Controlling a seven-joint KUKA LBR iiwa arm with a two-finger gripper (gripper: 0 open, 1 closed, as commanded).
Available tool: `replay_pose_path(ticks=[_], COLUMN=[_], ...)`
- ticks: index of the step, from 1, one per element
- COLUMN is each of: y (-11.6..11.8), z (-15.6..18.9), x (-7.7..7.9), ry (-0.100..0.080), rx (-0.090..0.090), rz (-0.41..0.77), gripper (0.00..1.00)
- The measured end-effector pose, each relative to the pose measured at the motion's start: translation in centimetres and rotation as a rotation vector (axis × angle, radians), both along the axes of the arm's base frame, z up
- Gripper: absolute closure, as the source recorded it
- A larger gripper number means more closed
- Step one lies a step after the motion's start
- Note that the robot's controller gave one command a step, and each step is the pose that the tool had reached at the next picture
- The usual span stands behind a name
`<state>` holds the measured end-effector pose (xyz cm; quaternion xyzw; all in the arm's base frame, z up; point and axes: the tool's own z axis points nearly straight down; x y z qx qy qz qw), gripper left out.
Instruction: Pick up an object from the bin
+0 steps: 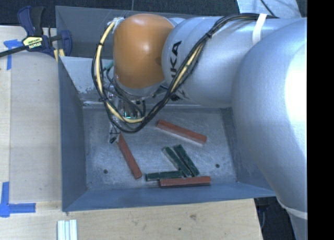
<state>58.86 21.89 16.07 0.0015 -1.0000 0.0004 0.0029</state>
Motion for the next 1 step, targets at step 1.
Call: replay_pose_path(ticks=[1], y=[-3.31], z=[-7.88], x=[-3.57], ry=[-0.001], rx=[0.000], rz=[0.273], gripper=[0.00])
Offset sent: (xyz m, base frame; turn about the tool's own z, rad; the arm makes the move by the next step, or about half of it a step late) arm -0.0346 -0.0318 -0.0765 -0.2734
